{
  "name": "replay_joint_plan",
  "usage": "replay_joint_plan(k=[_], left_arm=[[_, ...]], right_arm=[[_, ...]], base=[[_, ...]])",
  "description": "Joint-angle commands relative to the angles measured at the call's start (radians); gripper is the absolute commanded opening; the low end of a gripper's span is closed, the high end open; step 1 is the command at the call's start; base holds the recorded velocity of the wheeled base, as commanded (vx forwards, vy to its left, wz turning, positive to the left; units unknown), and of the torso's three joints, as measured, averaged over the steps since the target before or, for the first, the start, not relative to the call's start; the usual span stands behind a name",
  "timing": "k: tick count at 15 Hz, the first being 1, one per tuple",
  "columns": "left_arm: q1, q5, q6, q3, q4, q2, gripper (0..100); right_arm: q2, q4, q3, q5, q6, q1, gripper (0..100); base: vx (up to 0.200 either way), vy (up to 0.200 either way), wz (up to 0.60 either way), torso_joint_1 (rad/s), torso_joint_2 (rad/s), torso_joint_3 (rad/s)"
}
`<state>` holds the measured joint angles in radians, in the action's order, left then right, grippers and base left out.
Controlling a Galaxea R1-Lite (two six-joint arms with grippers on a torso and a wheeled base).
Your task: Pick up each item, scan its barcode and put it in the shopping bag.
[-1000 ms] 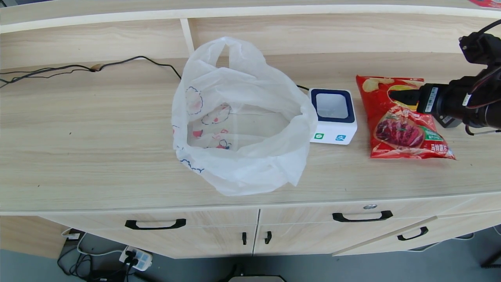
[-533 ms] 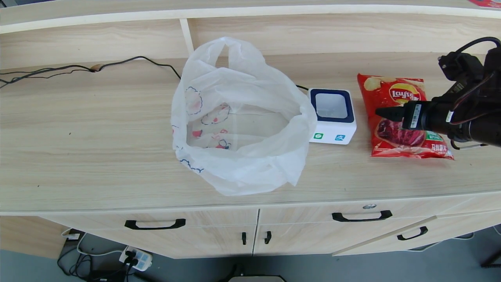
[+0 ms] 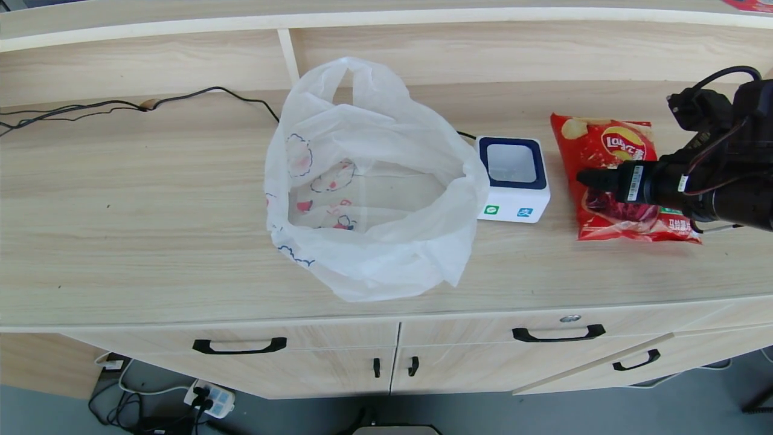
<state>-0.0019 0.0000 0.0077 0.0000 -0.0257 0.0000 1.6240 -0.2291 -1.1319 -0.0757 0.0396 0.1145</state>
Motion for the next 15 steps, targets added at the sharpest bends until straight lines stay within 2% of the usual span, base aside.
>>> replay_joint_plan(k=[1,6,15], left_arm=[[0.000,0.000,0.000,0.000,0.000,0.002,100],[0.000,0.000,0.000,0.000,0.000,0.002,100],[0.000,0.000,0.000,0.000,0.000,0.002,100]], right_arm=[[0.010,0.001,0.015,-0.001,0.000,0.001,0],[-0.016,-0.079,0.041,-0.012,0.008,0.004,0],[-0.220,-0.107,0.115,0.017,0.054,0.013,0]], base=[[0.000,0.000,0.00,0.000,0.00,0.000],[0.000,0.000,0.00,0.000,0.00,0.000],[0.000,0.000,0.00,0.000,0.00,0.000]])
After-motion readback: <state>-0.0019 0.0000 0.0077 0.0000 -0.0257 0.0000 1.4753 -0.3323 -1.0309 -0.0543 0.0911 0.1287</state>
